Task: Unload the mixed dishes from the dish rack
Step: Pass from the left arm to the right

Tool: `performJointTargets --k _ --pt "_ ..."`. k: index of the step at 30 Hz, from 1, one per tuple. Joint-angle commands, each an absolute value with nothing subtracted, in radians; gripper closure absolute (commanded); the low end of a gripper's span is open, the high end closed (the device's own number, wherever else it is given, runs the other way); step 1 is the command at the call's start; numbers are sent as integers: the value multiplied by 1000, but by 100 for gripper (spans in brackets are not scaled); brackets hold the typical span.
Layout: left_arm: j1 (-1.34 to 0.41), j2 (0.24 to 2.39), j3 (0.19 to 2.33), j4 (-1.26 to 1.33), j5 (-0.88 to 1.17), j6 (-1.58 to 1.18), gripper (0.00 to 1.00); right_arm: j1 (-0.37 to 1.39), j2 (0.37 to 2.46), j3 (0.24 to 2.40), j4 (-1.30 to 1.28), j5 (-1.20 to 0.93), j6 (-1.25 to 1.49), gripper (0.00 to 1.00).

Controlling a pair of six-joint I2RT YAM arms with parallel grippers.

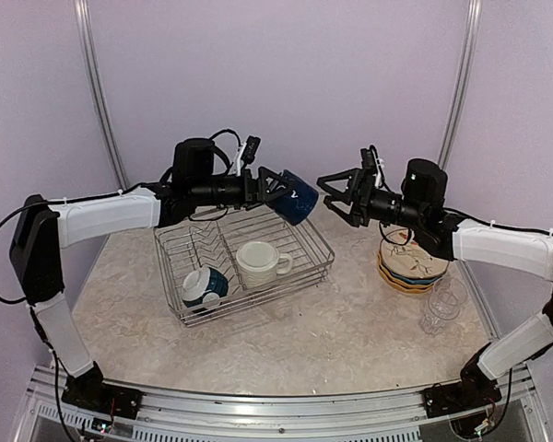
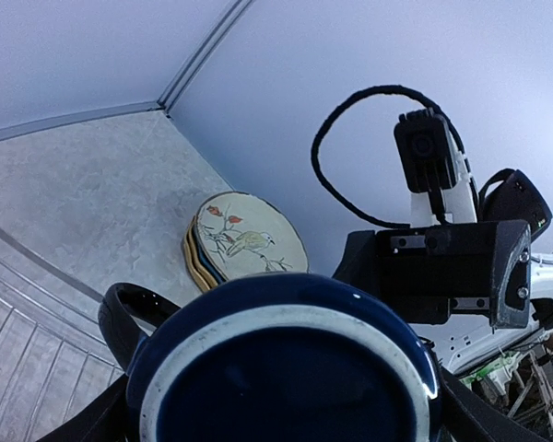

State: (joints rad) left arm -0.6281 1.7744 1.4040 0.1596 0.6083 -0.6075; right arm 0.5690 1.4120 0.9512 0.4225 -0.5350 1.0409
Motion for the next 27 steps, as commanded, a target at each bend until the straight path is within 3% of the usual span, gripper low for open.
performJointTargets --k 1,7,12,22,25,27 --pt "-692 1741 1395 439 610 -507 83 602 1436 943 610 -591 1163 15" --pt "-710 1778 1353 619 642 -551 83 623 1426 912 702 -600 1230 20" --pt "-711 1804 1340 702 693 -576 83 624 1395 908 701 -604 1234 32" --pt "-731 1846 1378 653 775 -560 80 627 1337 888 725 -596 1198 81" --pt "-731 1843 1371 639 758 -559 74 627 1302 865 681 -549 1160 97" --pt "-729 1836 1357 629 741 -554 65 626 1281 863 643 -528 1132 100"
